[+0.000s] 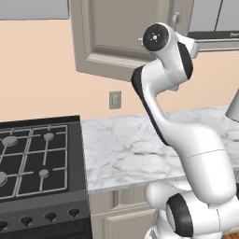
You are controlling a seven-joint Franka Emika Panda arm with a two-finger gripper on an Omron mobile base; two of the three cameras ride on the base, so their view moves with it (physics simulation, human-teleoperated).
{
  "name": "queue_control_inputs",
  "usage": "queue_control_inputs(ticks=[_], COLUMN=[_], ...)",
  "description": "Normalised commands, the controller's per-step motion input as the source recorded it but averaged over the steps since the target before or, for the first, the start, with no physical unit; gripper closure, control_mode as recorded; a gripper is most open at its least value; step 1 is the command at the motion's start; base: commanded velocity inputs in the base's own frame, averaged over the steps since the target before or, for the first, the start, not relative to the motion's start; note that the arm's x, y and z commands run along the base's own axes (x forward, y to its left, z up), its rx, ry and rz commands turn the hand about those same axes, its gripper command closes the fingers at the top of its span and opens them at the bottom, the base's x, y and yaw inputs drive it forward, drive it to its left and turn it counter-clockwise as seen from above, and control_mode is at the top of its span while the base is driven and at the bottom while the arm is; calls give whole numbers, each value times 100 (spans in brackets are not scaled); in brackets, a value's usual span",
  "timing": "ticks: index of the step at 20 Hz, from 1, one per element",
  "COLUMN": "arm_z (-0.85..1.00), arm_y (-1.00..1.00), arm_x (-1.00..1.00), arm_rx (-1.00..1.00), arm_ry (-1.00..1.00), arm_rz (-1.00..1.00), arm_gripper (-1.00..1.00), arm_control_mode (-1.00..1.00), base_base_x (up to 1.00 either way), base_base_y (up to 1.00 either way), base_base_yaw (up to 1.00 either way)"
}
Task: Open the cabinet, pick the kettle from the cabinet, and place it in the sink.
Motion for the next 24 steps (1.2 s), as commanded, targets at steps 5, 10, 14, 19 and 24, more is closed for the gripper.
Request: queue_control_inputs(ticks=[5, 10, 14, 19, 24], arm_z=[0, 0, -3, -6, -7], arm_y=[41, 46, 49, 56, 58], arm_x=[-33, -29, -24, -15, -8], arm_rx=[0, -2, -3, -6, -7], arm_ry=[0, -1, -1, -2, -4], arm_rz=[-5, -2, 0, 0, 0], arm_gripper=[100, 100, 100, 100, 100], arm_control_mode=[-100, -100, -100, -100, -100], base_base_x=[0, 0, 0, 0, 0], base_base_y=[0, 0, 0, 0, 0], base_base_yaw=[0, 0, 0, 0, 0])
